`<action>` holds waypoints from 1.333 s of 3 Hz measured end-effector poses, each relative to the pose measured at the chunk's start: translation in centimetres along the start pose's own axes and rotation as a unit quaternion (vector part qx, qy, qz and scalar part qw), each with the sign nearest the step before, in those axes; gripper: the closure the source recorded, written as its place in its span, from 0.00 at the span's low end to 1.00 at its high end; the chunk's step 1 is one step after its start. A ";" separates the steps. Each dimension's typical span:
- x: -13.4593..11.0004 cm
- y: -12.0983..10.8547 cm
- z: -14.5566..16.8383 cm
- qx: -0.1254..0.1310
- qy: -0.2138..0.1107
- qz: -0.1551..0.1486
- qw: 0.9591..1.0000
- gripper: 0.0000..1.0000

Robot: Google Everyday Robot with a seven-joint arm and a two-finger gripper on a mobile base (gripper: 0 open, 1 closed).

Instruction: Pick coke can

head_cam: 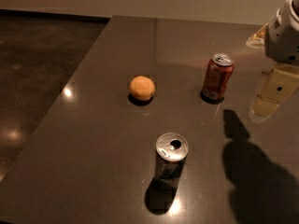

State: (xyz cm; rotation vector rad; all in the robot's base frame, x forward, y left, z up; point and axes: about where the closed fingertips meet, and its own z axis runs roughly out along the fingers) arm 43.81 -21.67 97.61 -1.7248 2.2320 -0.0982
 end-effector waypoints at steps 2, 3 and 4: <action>-0.2 -0.6 0.2 0.002 -0.003 0.007 1.000 0.00; -0.6 -3.1 1.2 0.001 -0.028 0.034 0.999 0.00; -0.2 -6.1 2.6 -0.001 -0.067 0.075 0.995 0.00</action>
Offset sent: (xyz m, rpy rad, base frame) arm 0.0144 0.0002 -0.0052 0.0187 0.0189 -0.0307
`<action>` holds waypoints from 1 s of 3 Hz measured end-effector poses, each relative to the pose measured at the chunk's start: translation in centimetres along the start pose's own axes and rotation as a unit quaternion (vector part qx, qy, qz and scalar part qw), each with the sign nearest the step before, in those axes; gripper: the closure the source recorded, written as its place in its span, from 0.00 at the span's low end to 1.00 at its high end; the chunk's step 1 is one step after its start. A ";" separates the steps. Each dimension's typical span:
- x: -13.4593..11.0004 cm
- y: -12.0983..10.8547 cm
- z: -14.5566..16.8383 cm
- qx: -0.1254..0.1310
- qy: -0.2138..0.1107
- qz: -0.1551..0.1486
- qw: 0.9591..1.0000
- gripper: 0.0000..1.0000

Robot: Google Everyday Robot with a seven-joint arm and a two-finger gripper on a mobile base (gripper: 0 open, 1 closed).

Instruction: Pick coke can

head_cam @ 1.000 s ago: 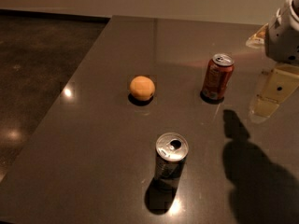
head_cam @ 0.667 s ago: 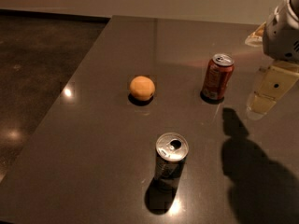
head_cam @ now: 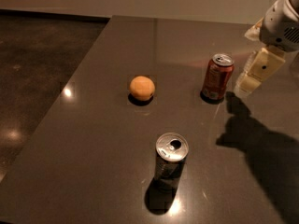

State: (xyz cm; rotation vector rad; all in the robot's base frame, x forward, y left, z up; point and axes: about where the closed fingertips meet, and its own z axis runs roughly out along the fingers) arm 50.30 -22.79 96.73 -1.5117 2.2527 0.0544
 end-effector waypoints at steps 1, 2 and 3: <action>-0.4 -1.9 1.8 -0.003 -0.043 0.034 0.999 0.00; -0.7 -3.1 3.7 -0.005 -0.068 0.053 0.996 0.00; -0.9 -4.0 5.4 -0.008 -0.082 0.064 0.995 0.00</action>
Offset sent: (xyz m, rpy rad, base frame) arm 0.0635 0.0035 -0.0436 0.2291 -0.0241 -0.0997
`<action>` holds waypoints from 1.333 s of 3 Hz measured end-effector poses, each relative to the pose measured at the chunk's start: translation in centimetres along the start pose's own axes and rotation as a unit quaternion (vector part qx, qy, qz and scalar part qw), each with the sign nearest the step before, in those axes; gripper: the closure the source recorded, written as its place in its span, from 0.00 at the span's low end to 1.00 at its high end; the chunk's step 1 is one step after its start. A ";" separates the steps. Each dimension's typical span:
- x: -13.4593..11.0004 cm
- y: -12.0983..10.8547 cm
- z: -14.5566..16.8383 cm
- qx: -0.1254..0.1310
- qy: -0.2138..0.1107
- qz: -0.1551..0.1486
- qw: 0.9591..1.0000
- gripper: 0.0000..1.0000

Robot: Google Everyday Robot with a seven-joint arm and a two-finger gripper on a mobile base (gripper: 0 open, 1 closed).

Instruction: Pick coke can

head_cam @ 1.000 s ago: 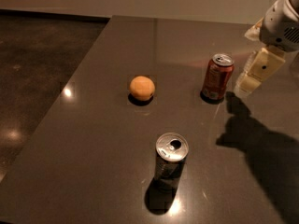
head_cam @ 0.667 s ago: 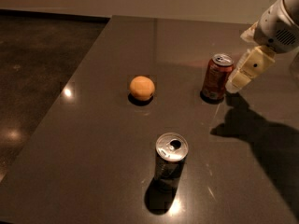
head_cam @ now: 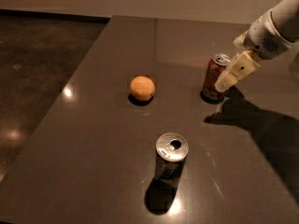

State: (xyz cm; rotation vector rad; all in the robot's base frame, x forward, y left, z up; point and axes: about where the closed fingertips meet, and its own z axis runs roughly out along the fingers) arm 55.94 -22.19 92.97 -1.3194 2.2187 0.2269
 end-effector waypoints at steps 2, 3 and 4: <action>-0.2 -0.8 2.1 -0.012 -0.008 0.015 1.000 0.18; -1.1 -0.1 1.8 -0.025 -0.023 0.015 0.999 0.49; -2.1 0.6 1.1 -0.033 -0.036 0.009 0.999 0.72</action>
Offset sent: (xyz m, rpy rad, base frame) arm 0.0186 0.0078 -0.0199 0.0535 0.0392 -0.0189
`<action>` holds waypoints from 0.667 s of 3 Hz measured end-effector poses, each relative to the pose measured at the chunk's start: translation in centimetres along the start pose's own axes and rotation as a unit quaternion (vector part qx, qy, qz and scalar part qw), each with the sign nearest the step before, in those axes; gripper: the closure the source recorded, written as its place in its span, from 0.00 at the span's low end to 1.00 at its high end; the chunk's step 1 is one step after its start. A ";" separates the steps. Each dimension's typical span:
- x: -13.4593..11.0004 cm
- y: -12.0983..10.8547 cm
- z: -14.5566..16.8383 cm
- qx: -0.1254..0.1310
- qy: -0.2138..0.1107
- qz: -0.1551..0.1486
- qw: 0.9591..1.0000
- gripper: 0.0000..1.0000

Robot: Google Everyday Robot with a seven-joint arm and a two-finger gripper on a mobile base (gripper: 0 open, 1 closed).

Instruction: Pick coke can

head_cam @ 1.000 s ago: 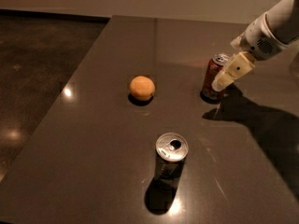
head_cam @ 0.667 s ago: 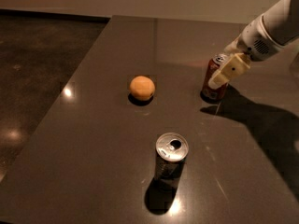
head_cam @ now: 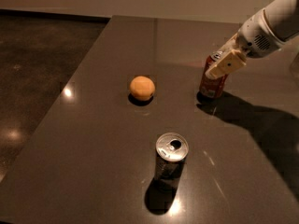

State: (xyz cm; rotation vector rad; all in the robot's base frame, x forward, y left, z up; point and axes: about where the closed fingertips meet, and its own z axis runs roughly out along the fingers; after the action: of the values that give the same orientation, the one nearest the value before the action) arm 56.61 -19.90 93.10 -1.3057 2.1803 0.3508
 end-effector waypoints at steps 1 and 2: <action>-2.7 1.4 -1.5 -0.011 -0.013 -0.026 1.000 0.95; -5.1 2.8 -3.2 -0.019 -0.021 -0.048 0.998 1.00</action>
Offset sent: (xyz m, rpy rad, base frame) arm -0.0297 0.0512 0.0910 0.0241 -0.0648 0.1620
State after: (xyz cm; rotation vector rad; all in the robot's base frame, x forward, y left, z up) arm 54.97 -16.45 98.53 -1.4067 2.0758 0.3811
